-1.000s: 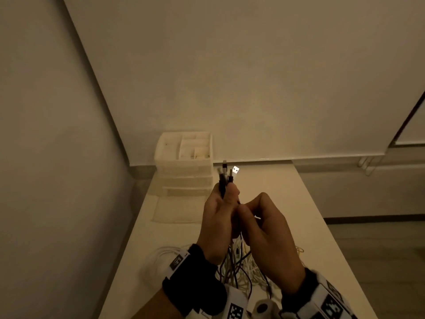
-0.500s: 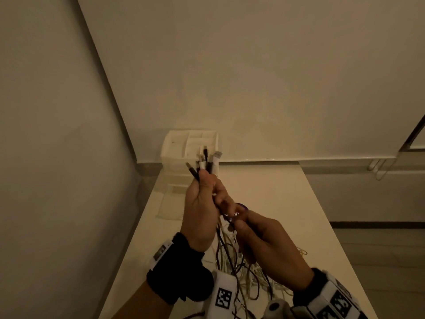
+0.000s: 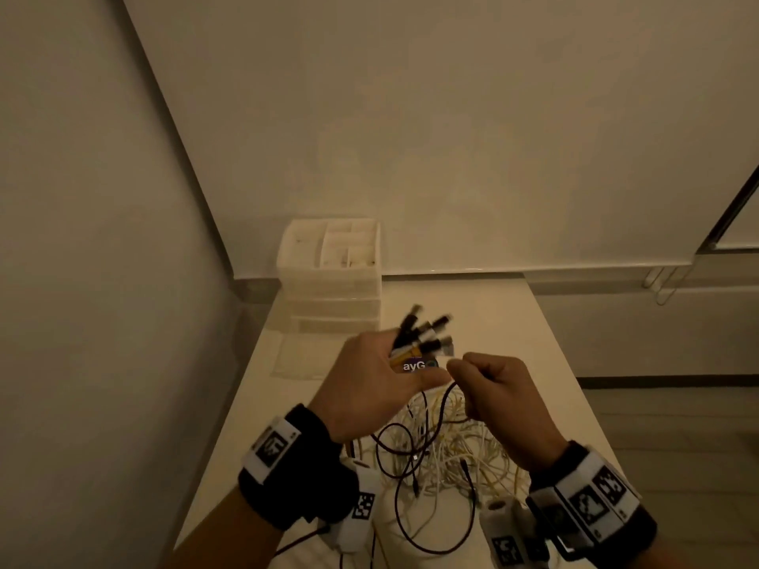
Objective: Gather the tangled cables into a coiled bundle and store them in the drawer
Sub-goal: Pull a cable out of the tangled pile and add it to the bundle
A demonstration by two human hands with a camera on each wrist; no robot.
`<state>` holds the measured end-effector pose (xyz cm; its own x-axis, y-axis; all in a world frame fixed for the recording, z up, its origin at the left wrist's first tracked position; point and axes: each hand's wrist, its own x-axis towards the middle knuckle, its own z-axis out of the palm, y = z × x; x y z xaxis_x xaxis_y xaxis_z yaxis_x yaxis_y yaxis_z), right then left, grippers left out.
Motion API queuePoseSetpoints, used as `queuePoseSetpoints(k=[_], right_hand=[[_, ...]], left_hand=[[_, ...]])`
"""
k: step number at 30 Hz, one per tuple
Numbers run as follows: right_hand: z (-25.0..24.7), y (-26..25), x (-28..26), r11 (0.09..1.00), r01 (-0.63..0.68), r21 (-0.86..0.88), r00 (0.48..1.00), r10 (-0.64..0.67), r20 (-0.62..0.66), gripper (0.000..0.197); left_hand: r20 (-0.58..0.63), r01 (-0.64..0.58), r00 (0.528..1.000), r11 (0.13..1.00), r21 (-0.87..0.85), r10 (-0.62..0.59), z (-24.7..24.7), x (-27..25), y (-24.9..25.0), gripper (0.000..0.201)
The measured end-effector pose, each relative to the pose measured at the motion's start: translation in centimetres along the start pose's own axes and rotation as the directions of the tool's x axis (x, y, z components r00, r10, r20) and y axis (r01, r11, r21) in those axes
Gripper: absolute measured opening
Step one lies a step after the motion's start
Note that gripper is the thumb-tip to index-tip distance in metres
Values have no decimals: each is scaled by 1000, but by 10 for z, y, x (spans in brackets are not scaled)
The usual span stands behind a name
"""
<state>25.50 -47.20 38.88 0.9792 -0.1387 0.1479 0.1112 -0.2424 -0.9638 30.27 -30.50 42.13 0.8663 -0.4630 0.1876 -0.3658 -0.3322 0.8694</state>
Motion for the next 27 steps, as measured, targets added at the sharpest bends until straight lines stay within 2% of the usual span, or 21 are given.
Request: queuePoseSetpoints(k=[2, 4, 7, 12, 14, 16, 18, 20, 22, 23, 25, 27], right_hand=[[-2, -7, 4, 999, 30, -12, 1000, -30, -6, 49], [-5, -8, 7, 1000, 28, -1, 999, -28, -17, 48], [-8, -11, 7, 999, 23, 34, 1000, -23, 12, 46], [-4, -11, 7, 989, 21, 150, 997, -31, 64, 36], [-5, -7, 7, 989, 37, 141, 995, -49, 82, 41], [-6, 0, 6, 996, 69, 52, 992, -74, 102, 46], [-6, 13, 3, 998, 67, 3, 992, -67, 111, 47], [-5, 27, 0, 999, 39, 26, 995, -41, 91, 46], [-2, 35, 0, 995, -7, 99, 1000, 4, 31, 47], [-1, 35, 0, 989, -29, 143, 1000, 28, 6, 48], [-2, 32, 1, 980, -54, 190, 998, 58, -17, 52], [-4, 28, -5, 980, -52, 191, 999, 48, 24, 57]], left_hand=[[36, 48, 998, 999, -12, -48, 12, 0, -11, 21], [0, 67, 998, 996, -51, -67, 16, 0, -14, 17], [3, -11, 1000, 995, -104, 11, 15, -3, -7, 19], [-18, -63, 998, 997, -40, 63, 20, -1, -6, 15], [-83, -88, 993, 995, -41, 84, 14, 0, -4, 7], [-244, -66, 969, 995, -74, 46, -5, 6, -3, 17], [-452, -40, 891, 987, -157, -36, -33, 16, -9, 26], [-562, -29, 824, 987, -159, -66, -59, 22, -15, 22], [-603, -12, 797, 997, -70, -33, -66, 18, -15, 12], [-606, -15, 795, 999, -35, -10, -64, 14, -12, 15], [-583, -38, 812, 998, -40, 7, -58, 8, -14, 19], [-534, -68, 845, 986, -150, -23, -52, 5, -18, 20]])
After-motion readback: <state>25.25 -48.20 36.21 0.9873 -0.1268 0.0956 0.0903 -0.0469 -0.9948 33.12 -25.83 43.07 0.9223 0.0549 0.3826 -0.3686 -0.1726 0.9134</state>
